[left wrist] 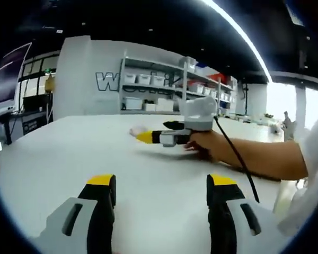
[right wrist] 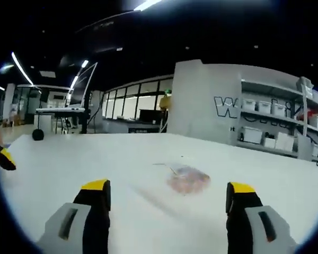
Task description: Open the resealable bag by pulling the two sides of the seal apart until the entire bag opening is separated and visibly accessible.
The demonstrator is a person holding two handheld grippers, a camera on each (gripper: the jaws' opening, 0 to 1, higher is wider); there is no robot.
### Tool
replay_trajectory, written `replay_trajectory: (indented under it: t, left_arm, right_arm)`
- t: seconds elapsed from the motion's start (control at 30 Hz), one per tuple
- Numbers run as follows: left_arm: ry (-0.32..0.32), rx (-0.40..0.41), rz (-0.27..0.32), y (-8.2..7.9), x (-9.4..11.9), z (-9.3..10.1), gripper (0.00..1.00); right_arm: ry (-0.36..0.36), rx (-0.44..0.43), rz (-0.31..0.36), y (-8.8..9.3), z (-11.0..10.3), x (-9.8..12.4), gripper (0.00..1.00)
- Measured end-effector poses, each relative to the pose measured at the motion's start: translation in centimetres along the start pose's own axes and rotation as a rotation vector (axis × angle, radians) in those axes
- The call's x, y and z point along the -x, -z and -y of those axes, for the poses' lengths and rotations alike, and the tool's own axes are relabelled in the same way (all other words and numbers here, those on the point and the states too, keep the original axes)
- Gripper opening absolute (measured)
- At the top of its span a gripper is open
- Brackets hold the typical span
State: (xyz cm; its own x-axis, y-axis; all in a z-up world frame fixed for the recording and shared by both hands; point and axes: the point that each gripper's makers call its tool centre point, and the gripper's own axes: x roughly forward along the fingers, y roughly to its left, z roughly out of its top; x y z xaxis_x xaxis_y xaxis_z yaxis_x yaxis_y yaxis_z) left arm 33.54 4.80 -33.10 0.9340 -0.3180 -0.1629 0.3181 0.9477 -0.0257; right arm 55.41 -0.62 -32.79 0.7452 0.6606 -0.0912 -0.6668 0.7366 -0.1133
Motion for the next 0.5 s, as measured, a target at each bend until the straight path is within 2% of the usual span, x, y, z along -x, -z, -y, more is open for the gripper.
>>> replay_trajectory:
  t: [0.07, 0.23, 0.5]
  left_arm:
    - [-0.016, -0.023, 0.003, -0.07, 0.01, -0.19, 0.83]
    - [-0.03, -0.035, -0.009, 0.1, -0.04, -0.58, 0.89]
    - [-0.039, -0.037, -0.01, 0.19, -0.01, -0.68, 0.89]
  right_arm:
    - [-0.001, -0.003, -0.001, 0.0, -0.06, 0.05, 0.92]
    - [-0.006, -0.002, -0.007, 0.09, -0.18, 0.13, 0.91]
    - [-0.023, 0.013, -0.026, 0.3, -0.55, -0.14, 0.87]
